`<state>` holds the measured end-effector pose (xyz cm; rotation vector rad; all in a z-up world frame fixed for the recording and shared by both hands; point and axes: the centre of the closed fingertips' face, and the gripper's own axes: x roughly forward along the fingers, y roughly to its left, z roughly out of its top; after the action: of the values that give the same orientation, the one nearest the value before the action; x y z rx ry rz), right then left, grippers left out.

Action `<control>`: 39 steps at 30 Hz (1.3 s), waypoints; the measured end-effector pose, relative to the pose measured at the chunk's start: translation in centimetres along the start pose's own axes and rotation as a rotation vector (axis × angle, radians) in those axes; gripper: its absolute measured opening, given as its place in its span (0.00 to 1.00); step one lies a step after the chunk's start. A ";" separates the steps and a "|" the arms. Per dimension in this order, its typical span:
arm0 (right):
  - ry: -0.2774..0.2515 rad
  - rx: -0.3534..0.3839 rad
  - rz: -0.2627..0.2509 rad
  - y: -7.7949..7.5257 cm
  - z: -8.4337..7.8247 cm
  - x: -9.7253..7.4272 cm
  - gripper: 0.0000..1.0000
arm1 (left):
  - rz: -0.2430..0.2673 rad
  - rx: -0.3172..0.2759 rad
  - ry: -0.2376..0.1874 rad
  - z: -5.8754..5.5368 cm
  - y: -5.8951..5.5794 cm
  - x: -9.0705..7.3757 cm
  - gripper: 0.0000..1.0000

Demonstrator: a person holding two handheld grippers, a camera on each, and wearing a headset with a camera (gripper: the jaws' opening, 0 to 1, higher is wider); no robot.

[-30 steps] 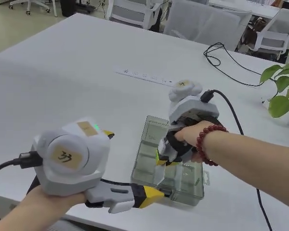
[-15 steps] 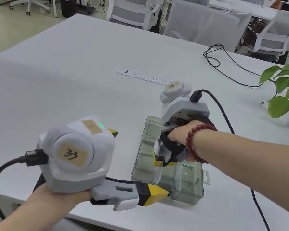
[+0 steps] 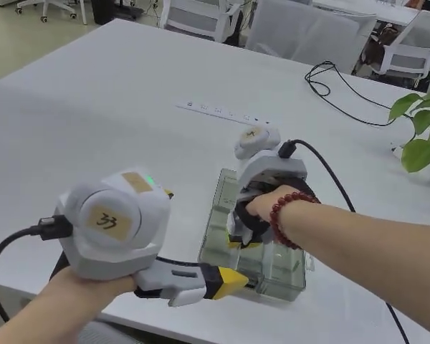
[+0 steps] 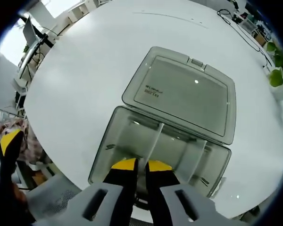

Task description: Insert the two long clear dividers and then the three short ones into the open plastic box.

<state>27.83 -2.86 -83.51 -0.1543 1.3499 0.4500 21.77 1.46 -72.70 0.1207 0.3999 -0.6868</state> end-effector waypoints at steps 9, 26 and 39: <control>-0.035 0.085 0.107 0.2 0.0 -0.4 0.13 | 0.014 -0.002 0.011 0.1 0.2 -0.1 0.96; -0.164 0.101 0.233 0.3 0.1 -3.2 0.25 | 0.031 0.003 0.011 0.8 0.4 -0.5 0.96; -0.270 -0.032 0.273 -1.7 -0.5 -5.7 0.35 | 0.035 -0.005 0.009 1.0 0.1 -0.5 0.97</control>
<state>27.19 -5.91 -78.41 0.0650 1.1018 0.6971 21.82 1.60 -71.57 0.1262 0.4076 -0.6513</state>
